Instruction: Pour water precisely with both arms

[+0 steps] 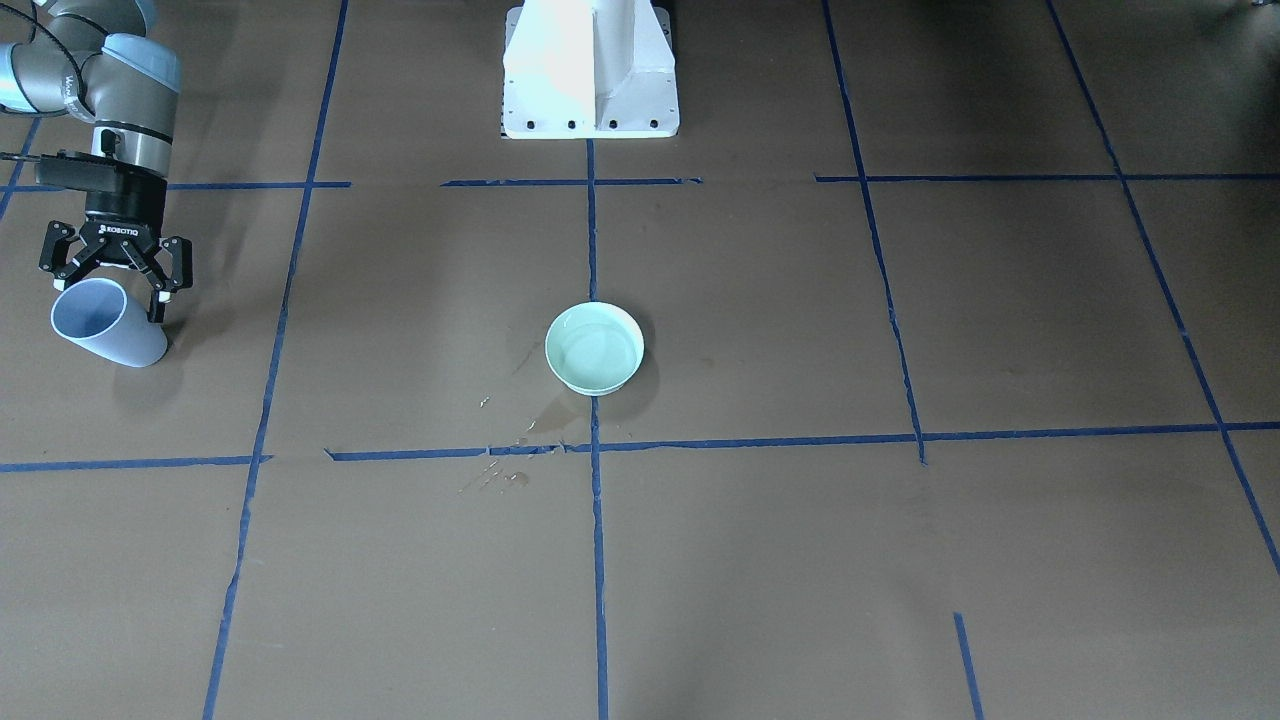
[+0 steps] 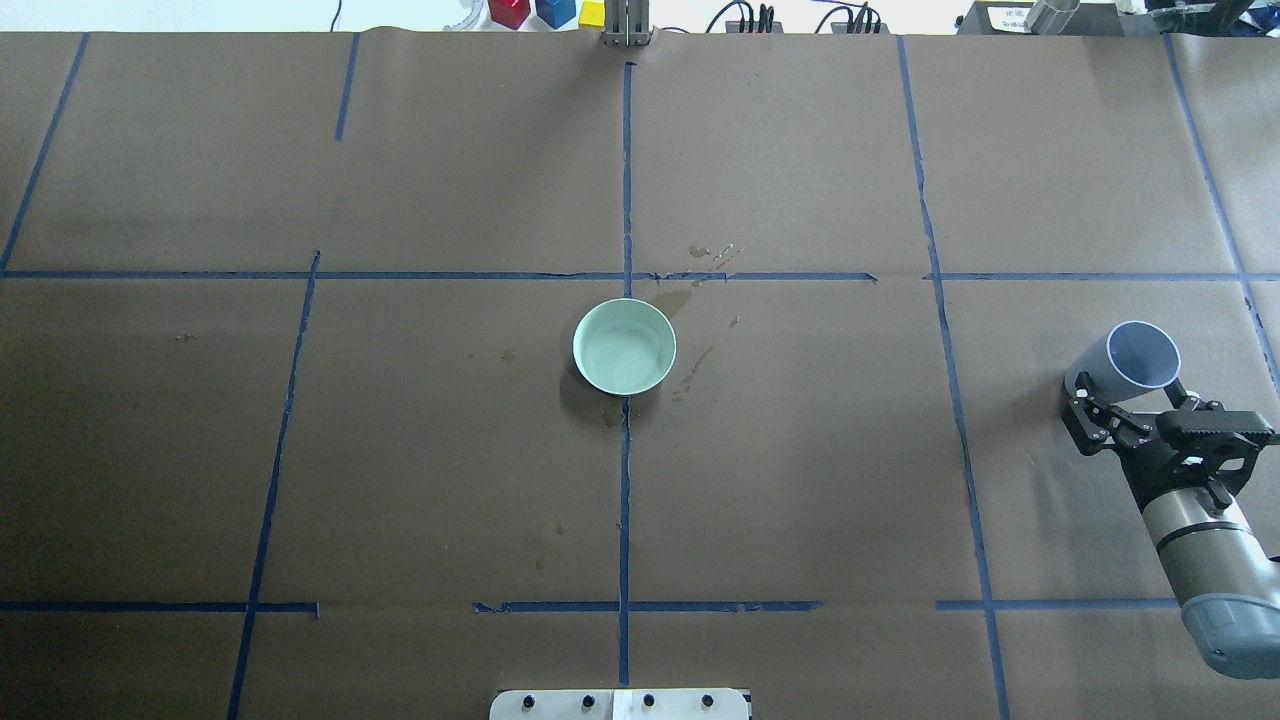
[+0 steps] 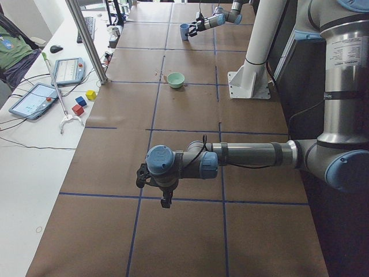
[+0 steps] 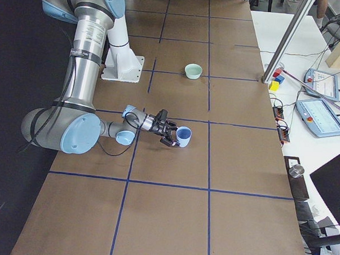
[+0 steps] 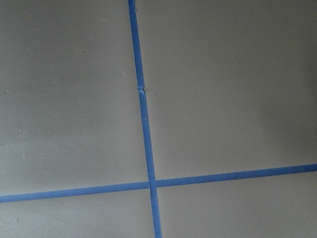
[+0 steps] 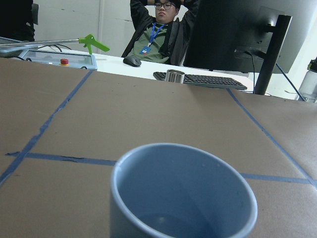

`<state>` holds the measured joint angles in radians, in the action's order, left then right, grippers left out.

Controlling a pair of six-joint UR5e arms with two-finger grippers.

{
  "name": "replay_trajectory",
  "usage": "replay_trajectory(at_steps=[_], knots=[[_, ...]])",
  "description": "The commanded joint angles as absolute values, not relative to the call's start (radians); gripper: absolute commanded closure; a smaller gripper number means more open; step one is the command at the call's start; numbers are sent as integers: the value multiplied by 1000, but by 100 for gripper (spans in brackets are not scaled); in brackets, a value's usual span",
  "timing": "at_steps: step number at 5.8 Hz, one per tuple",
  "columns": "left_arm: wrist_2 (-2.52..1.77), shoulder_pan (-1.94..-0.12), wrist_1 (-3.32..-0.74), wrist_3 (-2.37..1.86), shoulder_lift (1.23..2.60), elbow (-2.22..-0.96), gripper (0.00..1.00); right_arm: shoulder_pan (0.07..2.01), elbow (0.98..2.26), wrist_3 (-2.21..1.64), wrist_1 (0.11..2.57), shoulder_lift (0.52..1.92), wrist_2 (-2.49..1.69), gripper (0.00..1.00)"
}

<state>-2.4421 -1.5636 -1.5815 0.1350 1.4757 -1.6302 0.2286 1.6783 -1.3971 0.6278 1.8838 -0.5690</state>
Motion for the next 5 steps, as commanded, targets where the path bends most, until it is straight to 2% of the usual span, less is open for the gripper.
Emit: replay_trajectory(at_steps=[1,5], knots=[[-2442,-1563,-1582,135,1476,-1631,0,256,1672,-1366,629,1856,-569,0],[-2441,-1563,-1582,135,1476,-1628,0,267,1625,-1365,629,1825,-569,0]])
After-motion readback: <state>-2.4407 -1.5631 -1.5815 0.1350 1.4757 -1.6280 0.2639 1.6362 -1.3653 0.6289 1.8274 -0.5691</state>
